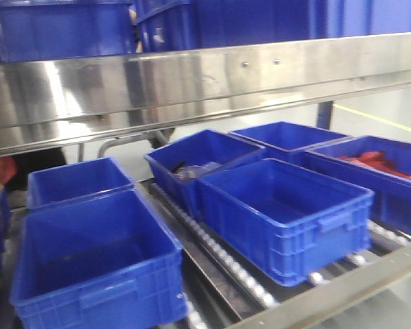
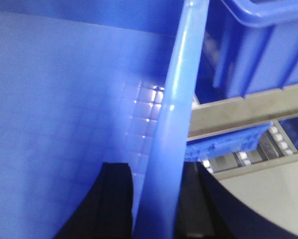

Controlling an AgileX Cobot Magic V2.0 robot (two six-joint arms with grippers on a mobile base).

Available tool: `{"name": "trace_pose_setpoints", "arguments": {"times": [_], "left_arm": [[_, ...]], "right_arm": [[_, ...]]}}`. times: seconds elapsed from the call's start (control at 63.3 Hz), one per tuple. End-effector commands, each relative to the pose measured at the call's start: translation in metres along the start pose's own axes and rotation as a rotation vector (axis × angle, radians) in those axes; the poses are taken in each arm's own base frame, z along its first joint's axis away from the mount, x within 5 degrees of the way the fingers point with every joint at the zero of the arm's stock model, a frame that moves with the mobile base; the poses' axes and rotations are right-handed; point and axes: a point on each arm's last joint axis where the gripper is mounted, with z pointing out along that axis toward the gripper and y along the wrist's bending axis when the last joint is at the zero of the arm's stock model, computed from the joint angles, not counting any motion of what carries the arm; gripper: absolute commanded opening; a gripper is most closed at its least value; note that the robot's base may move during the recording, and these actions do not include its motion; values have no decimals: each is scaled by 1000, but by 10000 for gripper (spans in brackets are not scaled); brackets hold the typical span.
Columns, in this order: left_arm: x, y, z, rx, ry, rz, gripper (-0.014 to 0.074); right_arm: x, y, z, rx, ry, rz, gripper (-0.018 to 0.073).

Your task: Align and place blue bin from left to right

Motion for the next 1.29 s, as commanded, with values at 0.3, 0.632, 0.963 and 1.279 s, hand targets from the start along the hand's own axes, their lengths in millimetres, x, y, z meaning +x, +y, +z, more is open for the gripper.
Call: {"name": "trace_pose_setpoints", "arguments": {"times": [0.3,0.632,0.963,1.279], "left_arm": [[-10,2,-13,6,-112,26,-12],[-10,2,-13,6,-112,26,-12],[-10,2,-13,6,-112,26,-12],[-10,1,-13,7,-114,26,-12]], "right_arm": [[-12,-2,-17,2,-148,-51,-70],[-12,-2,-17,2,-148,-51,-70],[-12,-2,-17,2,-148,-51,-70],[-12,-2,-17,2,-148,-51,-70]]}}
